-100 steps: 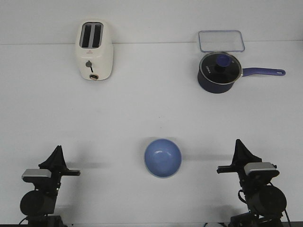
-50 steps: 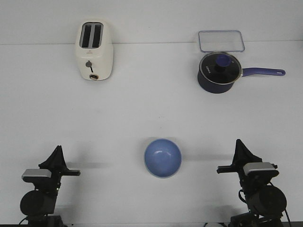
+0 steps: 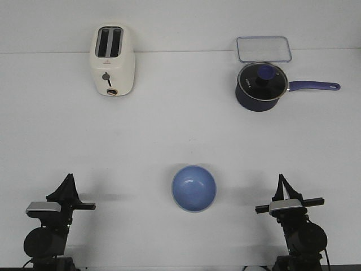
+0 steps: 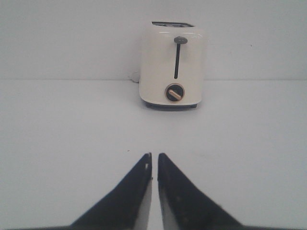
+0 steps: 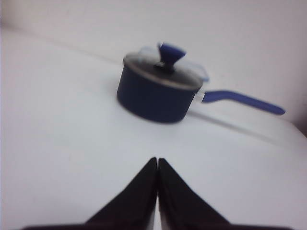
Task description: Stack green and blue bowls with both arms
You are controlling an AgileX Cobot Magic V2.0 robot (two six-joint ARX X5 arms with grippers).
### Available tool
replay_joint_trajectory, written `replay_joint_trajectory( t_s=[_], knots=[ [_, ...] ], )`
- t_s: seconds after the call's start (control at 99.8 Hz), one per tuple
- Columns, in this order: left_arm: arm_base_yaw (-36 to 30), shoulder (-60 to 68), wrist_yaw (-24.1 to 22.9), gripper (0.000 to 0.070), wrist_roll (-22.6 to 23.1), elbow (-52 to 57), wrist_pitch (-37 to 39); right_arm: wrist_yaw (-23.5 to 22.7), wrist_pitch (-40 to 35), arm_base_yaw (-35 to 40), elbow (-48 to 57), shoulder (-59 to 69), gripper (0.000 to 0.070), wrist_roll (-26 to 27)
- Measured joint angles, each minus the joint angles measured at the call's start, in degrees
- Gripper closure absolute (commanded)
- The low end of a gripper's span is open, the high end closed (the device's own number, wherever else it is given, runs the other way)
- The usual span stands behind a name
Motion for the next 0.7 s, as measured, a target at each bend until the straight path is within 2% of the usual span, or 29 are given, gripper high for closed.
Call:
replay_joint_trajectory(
  t_s=[0.27,0.701],
  knots=[
    [0.00,0.00,0.02,0.0685,0.00,0.00,0.02,0.20,3.02,0.00,-2.69,-0.02,0.0700,-0.72],
    [0.00,0.00,0.02,0.0685,0.00,0.00,0.00,0.20,2.84,0.00,-2.69,0.00,0.0700,-0.70]
  ],
)
